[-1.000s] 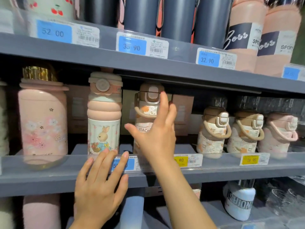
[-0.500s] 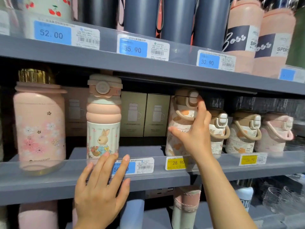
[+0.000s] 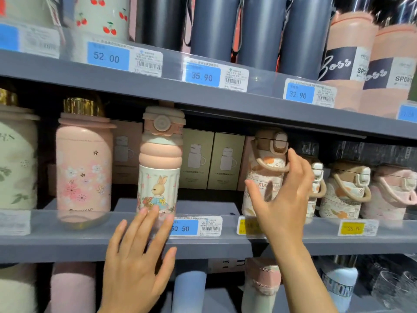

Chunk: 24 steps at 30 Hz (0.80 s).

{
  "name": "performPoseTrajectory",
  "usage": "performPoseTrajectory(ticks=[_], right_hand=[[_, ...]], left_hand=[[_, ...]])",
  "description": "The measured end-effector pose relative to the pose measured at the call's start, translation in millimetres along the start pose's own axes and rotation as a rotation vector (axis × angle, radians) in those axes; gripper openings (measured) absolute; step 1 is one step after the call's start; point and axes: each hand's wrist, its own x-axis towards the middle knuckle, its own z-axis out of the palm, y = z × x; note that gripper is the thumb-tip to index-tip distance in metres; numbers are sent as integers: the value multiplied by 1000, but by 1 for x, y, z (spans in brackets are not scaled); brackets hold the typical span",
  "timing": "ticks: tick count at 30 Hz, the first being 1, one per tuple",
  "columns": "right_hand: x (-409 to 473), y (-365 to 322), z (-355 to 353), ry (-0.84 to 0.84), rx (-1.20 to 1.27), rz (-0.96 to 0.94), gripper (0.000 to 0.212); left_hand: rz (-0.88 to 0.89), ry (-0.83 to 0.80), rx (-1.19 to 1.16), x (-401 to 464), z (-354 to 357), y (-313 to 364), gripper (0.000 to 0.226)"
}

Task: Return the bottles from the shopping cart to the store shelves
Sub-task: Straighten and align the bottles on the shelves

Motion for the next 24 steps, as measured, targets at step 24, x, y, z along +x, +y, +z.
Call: performPoseTrajectory(ticks=[24], right_hand=[[1,-89,73,-460,59,271,108]], left_hand=[[-37,57,114,-12,-24,-81,48]])
